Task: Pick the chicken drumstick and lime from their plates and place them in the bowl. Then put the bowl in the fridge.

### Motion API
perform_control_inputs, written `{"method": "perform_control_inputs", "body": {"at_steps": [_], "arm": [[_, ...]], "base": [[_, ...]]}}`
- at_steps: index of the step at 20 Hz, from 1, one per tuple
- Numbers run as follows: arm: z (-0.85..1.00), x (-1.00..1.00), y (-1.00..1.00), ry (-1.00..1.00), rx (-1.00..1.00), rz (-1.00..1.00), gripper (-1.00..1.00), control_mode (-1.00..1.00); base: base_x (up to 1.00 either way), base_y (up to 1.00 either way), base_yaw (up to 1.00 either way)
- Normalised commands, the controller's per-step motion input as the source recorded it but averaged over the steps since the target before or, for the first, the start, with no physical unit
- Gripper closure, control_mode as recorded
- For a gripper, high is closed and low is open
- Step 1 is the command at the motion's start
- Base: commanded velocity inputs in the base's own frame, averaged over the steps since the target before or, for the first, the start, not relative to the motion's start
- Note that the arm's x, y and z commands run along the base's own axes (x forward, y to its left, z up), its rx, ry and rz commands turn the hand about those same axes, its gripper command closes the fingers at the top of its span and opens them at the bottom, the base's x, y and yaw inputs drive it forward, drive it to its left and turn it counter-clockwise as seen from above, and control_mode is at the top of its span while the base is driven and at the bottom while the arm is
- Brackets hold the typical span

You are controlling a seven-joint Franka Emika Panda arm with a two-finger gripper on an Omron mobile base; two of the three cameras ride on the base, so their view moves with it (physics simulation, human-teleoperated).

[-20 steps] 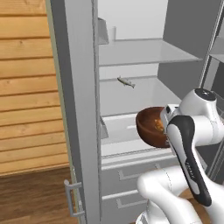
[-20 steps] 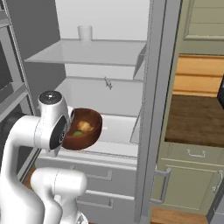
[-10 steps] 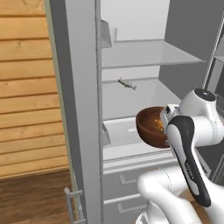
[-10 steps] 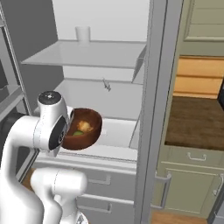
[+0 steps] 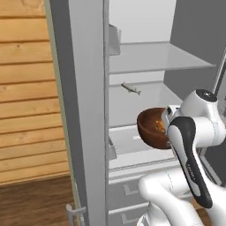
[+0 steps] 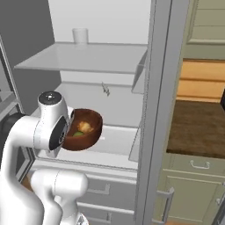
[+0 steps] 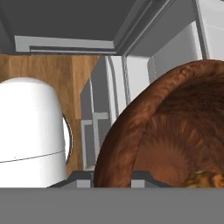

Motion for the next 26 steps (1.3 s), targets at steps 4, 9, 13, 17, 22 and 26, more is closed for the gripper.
{"method": "perform_control_inputs", "body": {"at_steps": [4, 9, 13, 17, 22, 26], "arm": [[0.00, 0.00, 0.00, 0.00, 0.00, 0.00, 1.00, 1.00], [0.00, 0.00, 0.00, 0.00, 0.00, 0.00, 1.00, 1.00], [0.00, 0.00, 0.00, 0.00, 0.00, 0.00, 1.00, 1.00], [0.00, 0.00, 0.00, 0.00, 0.00, 0.00, 1.00, 1.00], [0.00, 0.00, 0.00, 0.00, 0.00, 0.00, 1.00, 1.00], [0.00, 0.00, 0.00, 0.00, 0.00, 0.00, 1.00, 1.00]], "base": [[0.39, 0.28, -0.02], [0.40, 0.30, -0.03], [0.24, 0.06, 0.00], [0.34, 0.00, 0.00], [0.46, 0.00, 0.00], [0.31, 0.00, 0.00]]}}
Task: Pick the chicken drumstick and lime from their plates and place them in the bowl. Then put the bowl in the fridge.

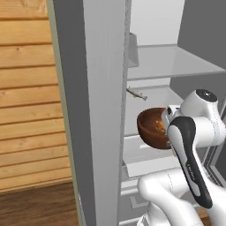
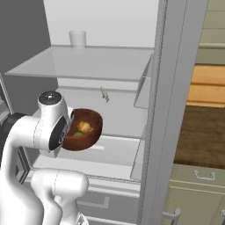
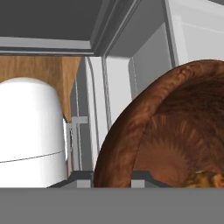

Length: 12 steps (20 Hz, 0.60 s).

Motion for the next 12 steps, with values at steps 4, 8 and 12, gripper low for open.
{"method": "perform_control_inputs", "body": {"at_steps": [4, 8, 12], "arm": [[0.00, 0.00, 0.00, 0.00, 0.00, 0.00, 1.00, 1.00], [-0.03, 0.04, 0.00, -0.04, 0.00, 0.00, 1.00, -1.00], [-0.20, 0.41, 0.00, -0.17, 0.02, 0.05, 1.00, -1.00]], "base": [[0.03, 0.00, 0.00], [0.00, 0.00, 0.00], [0.00, 0.00, 0.00]]}}
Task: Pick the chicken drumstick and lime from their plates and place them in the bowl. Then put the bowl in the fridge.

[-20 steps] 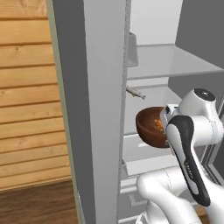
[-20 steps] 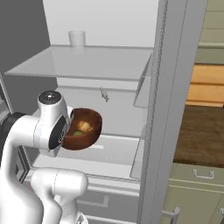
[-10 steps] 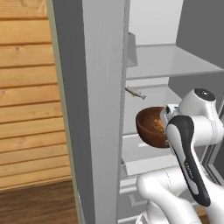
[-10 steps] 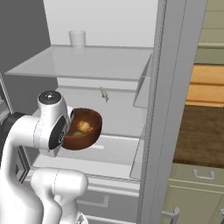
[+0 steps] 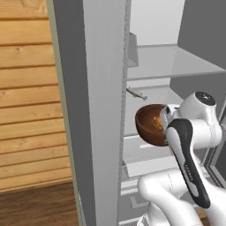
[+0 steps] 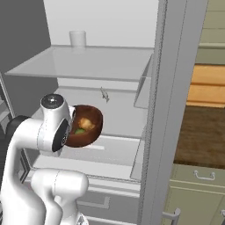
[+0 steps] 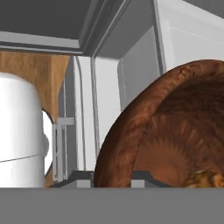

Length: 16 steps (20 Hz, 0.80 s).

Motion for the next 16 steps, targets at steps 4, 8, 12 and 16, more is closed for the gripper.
{"method": "perform_control_inputs", "body": {"at_steps": [4, 8, 12, 16], "arm": [[-0.03, 0.59, 0.03, -0.18, 0.03, 0.12, 1.00, -1.00], [-0.03, 0.78, 0.22, -0.06, 0.00, 0.15, 1.00, -1.00], [-0.16, 1.00, 0.35, 0.08, 0.01, 0.12, 1.00, -1.00], [-0.06, 0.82, 0.14, 0.13, 0.03, 0.07, 1.00, -1.00]], "base": [[0.00, 0.00, 0.00], [0.00, 0.00, 0.00], [0.00, 0.00, 0.00], [0.00, 0.00, 0.00]]}}
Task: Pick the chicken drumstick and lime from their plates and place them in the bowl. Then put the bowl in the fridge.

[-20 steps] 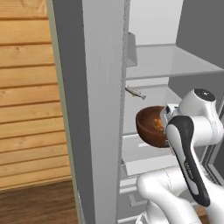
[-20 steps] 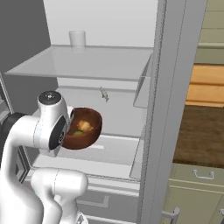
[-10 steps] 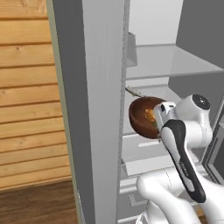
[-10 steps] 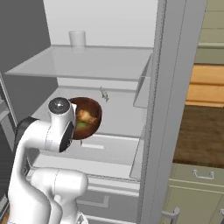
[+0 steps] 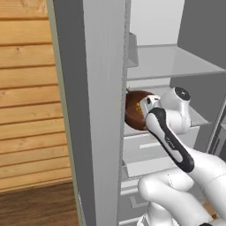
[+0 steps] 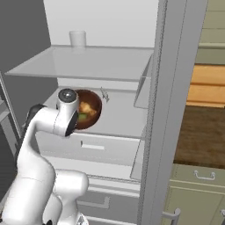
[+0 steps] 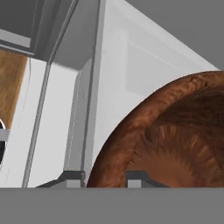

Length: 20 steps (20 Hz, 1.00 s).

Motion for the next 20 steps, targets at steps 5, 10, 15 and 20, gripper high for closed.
{"method": "perform_control_inputs", "body": {"at_steps": [5, 10, 15, 20], "arm": [[-0.24, 0.61, 0.28, 0.13, 0.00, 0.01, 1.00, -1.00], [-0.61, 0.10, 0.13, 0.00, 0.11, 0.00, 1.00, -1.00], [-0.81, 0.00, 0.19, -0.03, 0.08, 0.00, 1.00, -1.00], [-0.79, 0.00, 0.31, -0.07, 0.01, 0.00, 1.00, -1.00]], "base": [[0.00, 0.00, 0.00], [0.00, 0.00, 0.00], [0.00, 0.00, 0.00], [0.00, 0.00, 0.00]]}}
